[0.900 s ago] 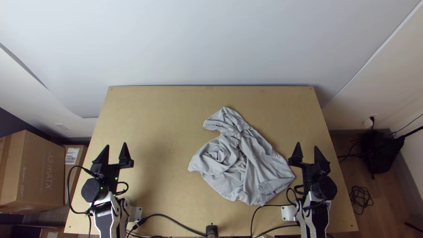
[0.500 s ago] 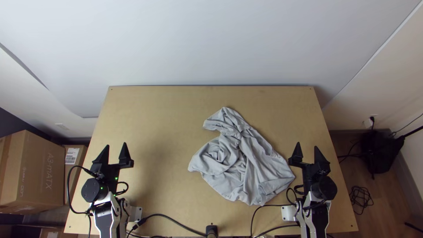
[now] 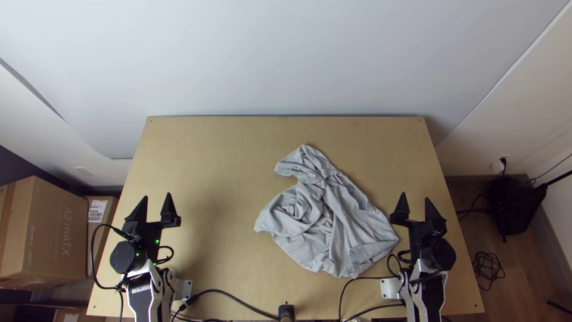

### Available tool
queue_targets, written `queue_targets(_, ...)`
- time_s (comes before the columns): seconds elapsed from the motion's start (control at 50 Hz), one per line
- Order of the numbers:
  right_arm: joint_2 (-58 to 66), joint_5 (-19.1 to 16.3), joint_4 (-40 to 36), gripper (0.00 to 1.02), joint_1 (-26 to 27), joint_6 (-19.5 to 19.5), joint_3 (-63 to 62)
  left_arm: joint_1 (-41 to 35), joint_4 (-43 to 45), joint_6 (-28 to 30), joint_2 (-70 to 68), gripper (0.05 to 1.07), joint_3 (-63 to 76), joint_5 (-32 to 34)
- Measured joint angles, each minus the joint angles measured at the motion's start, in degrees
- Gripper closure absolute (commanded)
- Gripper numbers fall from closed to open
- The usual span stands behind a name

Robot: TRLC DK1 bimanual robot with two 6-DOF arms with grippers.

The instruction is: Fold the t-shirt

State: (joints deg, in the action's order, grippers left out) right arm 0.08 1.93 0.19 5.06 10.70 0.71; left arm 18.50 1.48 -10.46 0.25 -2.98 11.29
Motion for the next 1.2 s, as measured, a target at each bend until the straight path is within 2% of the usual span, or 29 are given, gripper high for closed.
queue_targets(0.28,0.0,0.0,0.0,0.04,0.0,0.0,0.0,0.0,0.0,0.0,0.0,0.09,0.0,0.0)
queue_targets(0.44,0.0,0.0,0.0,0.04,0.0,0.0,0.0,-0.3,0.0,-2.3,0.0,0.09,0.0,0.0)
queue_targets(0.64,0.0,0.0,0.0,0.04,-0.1,-0.1,0.0,-0.3,-0.2,-3.1,0.0,0.09,0.3,-6.8)
queue_targets(0.8,0.0,0.0,0.2,0.04,-0.1,-0.2,0.0,0.0,-0.5,-3.3,0.0,0.09,0.3,-7.9)
queue_targets(1.0,0.0,0.0,3.3,0.04,-0.5,-0.2,1.7,0.5,-0.5,-3.3,0.0,0.09,-0.7,-7.9)
queue_targets(1.2,0.0,0.0,6.3,0.04,-3.7,-1.3,7.8,-1.9,-0.9,-3.3,0.0,0.09,-6.2,-7.8)
